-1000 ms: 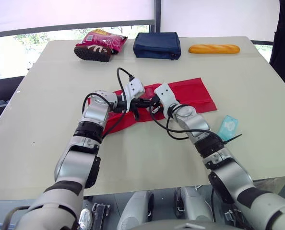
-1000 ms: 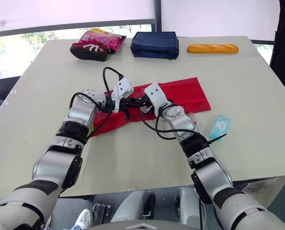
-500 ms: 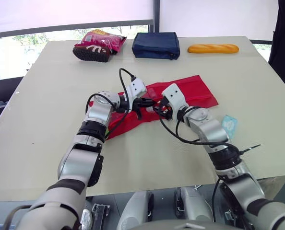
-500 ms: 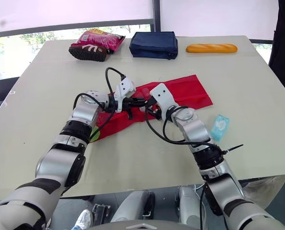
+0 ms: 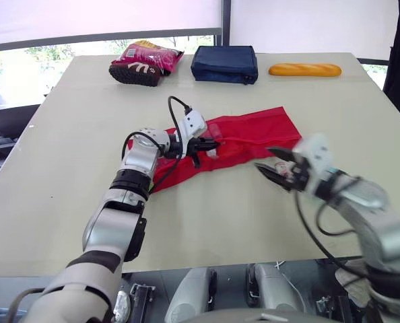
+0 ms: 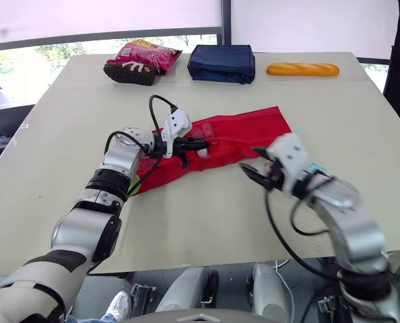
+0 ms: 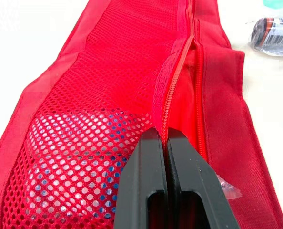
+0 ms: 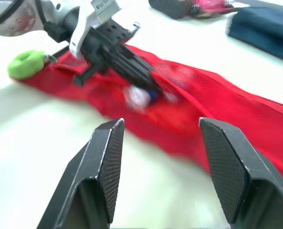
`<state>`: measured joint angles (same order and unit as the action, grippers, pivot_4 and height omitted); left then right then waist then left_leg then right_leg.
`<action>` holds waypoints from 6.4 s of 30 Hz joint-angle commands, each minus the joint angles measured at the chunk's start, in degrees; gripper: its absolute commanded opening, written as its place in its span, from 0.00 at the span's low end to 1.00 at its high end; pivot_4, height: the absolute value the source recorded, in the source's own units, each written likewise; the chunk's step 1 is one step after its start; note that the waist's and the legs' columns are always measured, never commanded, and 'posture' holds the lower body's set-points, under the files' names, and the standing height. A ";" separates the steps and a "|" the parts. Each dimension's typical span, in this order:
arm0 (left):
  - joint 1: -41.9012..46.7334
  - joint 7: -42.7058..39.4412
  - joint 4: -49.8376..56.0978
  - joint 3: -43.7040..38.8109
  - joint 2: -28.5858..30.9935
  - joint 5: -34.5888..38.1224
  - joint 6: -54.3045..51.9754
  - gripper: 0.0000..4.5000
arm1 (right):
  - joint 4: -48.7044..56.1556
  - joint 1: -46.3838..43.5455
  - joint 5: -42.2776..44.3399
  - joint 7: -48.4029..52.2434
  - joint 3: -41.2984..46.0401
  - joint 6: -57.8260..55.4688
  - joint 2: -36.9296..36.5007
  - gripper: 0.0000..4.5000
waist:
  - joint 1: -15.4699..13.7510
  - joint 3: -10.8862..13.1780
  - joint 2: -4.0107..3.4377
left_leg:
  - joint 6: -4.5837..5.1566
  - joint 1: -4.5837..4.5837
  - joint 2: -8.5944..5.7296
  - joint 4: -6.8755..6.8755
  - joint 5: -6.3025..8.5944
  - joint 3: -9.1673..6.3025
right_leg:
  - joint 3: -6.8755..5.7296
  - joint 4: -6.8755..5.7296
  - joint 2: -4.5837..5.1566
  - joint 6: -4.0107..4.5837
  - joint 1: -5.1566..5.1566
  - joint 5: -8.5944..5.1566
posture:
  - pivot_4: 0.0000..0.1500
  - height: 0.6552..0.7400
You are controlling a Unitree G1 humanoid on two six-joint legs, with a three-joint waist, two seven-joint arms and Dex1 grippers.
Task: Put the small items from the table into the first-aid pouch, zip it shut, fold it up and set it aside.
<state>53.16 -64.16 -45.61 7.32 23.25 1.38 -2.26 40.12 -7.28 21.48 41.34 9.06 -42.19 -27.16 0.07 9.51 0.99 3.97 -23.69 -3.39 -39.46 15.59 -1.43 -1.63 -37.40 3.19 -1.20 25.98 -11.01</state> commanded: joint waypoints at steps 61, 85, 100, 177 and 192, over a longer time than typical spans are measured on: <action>1.13 -1.33 2.54 0.79 0.27 0.38 1.31 0.00 | -3.35 5.52 -11.29 -27.54 -11.09 -3.13 4.64 0.09 | -0.88 -0.05 0.06 | 0.06 0.14 0.10 -0.13 0.04 0.02 | -0.05 0.03 -0.16 0.00 -0.28 -0.02 | 1.00 0.99; -0.92 -3.31 7.45 1.61 -2.64 1.73 -0.53 0.00 | -19.88 -16.83 -11.75 -31.42 -20.55 -11.47 16.46 0.09 | -0.77 -0.05 0.05 | 0.07 0.13 0.01 -0.13 0.03 0.00 | -0.06 0.01 -0.14 0.00 -0.25 -0.01 | 1.00 0.99; -6.03 -5.72 17.27 4.42 -4.07 2.61 -3.68 0.00 | -37.28 -24.91 -17.87 -40.46 -18.05 3.09 27.55 0.09 | 0.08 -0.06 0.01 | 0.03 0.11 0.01 -0.06 0.02 0.01 | 0.02 -0.02 -0.09 0.01 -0.13 -0.01 | 1.00 0.99; 4.12 -26.82 -8.21 3.57 -3.36 4.50 24.33 0.00 | -33.15 -19.85 -17.85 -15.85 -29.45 10.35 16.61 0.01 | 0.61 -0.06 0.00 | 0.02 0.04 0.02 -0.05 0.00 -0.03 | -0.06 0.00 -0.15 0.01 -0.06 -0.01 | 1.00 0.99; 4.63 -25.55 -11.38 2.97 -3.30 3.61 26.68 0.00 | -16.13 -11.29 -10.41 -11.11 -21.56 2.09 11.32 0.01 | 0.54 -0.06 0.00 | 0.02 0.01 -0.01 -0.06 0.00 -0.04 | -0.07 0.01 -0.12 0.00 -0.06 -0.01 | 1.00 0.99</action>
<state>56.09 -88.59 -57.07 11.28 19.93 4.67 23.02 18.15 -19.28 7.45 28.59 -14.31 -37.94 -15.53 0.61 9.46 0.99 3.99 -23.67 -3.40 -39.52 15.59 -1.48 -1.70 -37.39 3.07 -1.19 25.91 -11.02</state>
